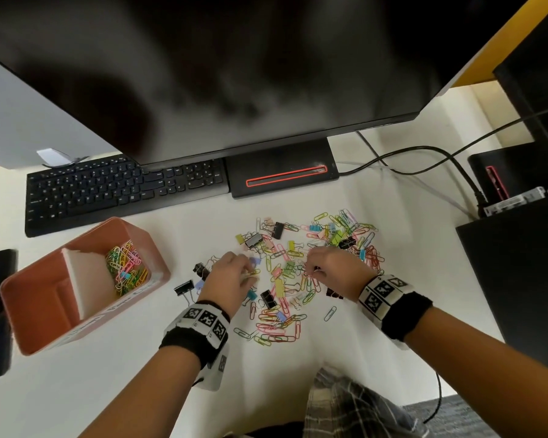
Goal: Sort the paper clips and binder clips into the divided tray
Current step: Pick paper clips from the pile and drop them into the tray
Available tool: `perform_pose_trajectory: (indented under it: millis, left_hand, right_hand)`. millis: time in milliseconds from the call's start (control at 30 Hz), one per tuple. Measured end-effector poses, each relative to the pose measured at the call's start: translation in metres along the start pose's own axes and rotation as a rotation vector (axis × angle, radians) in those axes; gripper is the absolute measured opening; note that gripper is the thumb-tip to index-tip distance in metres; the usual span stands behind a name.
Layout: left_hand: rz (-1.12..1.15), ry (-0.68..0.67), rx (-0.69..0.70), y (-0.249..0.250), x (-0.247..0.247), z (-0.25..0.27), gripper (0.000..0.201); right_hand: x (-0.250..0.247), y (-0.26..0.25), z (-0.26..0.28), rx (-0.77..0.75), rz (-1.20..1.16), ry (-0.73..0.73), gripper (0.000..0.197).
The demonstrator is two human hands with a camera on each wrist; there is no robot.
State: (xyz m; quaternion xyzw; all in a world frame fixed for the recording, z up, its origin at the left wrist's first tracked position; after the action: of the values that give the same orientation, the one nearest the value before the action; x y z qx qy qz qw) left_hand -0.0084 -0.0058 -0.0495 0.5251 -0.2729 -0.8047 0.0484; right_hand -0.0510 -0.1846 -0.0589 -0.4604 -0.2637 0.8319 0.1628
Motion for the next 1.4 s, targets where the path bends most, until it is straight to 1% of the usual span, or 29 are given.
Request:
perform_pose_trajectory:
  millis: [67,133,200,267,300,333,400,533,567,633,733,767,800,867,900,967,1033,1100,1233,1333,1400]
  left_hand:
    - [-0.01,0.007,0.036,0.002,0.005,0.001,0.01]
    - [-0.025,0.004,0.053,0.005,0.008,-0.001,0.017]
    - [-0.029,0.018,0.05,0.006,0.007,-0.004,0.021]
    - [-0.026,0.027,0.039,0.007,0.006,-0.009,0.014]
    - [-0.019,0.02,0.027,0.007,0.006,-0.012,0.009]
    - [-0.007,0.014,0.013,0.006,0.007,-0.015,0.006]
    - [0.0,-0.011,-0.012,0.004,0.008,-0.018,0.007]
    - [-0.126,-0.079,-0.006,0.003,0.015,-0.02,0.007]
    - [-0.151,-0.103,0.004,0.003,0.016,-0.02,0.008]
    - [-0.161,-0.107,0.048,0.007,0.014,-0.02,0.008]
    - [-0.063,-0.048,0.156,0.022,0.004,-0.017,0.004]
    - [-0.028,-0.05,0.176,0.027,0.003,-0.017,0.003]
    - [-0.005,-0.068,0.189,0.032,0.004,-0.016,0.01]
    - [-0.006,-0.141,0.192,0.04,0.013,-0.019,0.031]
    - [-0.031,-0.18,0.176,0.042,0.019,-0.022,0.039]
    - [-0.073,-0.22,0.128,0.041,0.028,-0.028,0.043]
    - [-0.078,-0.199,0.092,0.039,0.03,-0.033,0.037]
    - [-0.076,-0.16,0.082,0.036,0.027,-0.036,0.03]
    - [-0.067,-0.126,0.068,0.031,0.022,-0.039,0.013]
    - [-0.082,-0.119,0.075,0.03,0.022,-0.041,0.014]
    - [-0.102,-0.121,0.08,0.03,0.024,-0.04,0.016]
  right_hand:
    - [-0.002,0.004,0.001,0.024,-0.032,0.023,0.011]
    - [-0.008,0.005,0.003,0.044,-0.045,0.069,0.011]
    - [-0.013,0.003,0.004,0.058,-0.081,0.105,0.02]
    - [-0.014,0.002,0.004,0.07,-0.103,0.104,0.035]
    - [-0.014,0.003,0.003,0.078,-0.107,0.099,0.038]
    - [-0.014,0.002,0.003,0.074,-0.108,0.103,0.038]
    - [-0.016,0.002,0.003,0.056,-0.106,0.119,0.031]
    - [-0.021,-0.004,0.003,0.028,-0.095,0.126,0.016]
    - [-0.023,-0.005,0.002,0.028,-0.103,0.124,0.014]
    - [-0.024,-0.006,0.001,0.027,-0.112,0.116,0.013]
    - [-0.029,-0.004,0.003,0.024,-0.13,0.146,0.013]
    - [-0.031,-0.005,0.003,0.017,-0.139,0.156,0.012]
    - [-0.033,-0.005,0.004,0.007,-0.146,0.169,0.011]
    - [-0.037,-0.006,0.004,-0.009,-0.163,0.197,0.008]
    - [-0.038,-0.005,0.003,-0.01,-0.17,0.211,0.011]
    - [-0.038,-0.001,0.002,0.023,-0.207,0.206,0.027]
    - [-0.037,0.004,0.001,0.061,-0.26,0.187,0.04]
    - [-0.036,0.008,0.001,0.078,-0.278,0.186,0.043]
    - [-0.037,0.01,0.002,0.063,-0.256,0.219,0.039]
    - [-0.037,0.006,0.003,0.039,-0.232,0.199,0.034]
    - [-0.032,-0.001,0.002,0.006,-0.154,0.141,0.031]
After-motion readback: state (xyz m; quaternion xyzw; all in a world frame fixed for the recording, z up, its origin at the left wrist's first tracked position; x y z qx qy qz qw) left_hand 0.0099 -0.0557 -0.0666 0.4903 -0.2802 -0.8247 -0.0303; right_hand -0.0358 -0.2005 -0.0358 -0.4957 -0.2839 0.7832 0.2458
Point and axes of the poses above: each hand's wrist, its own z-axis away from the middle knuckle, its own x-axis out of the palm, y = z × x, the point moved 9 cm from there along -z, towards the middle knuckle, and after that the axes turned 4 degrees about -z, right-handed, at the moved point
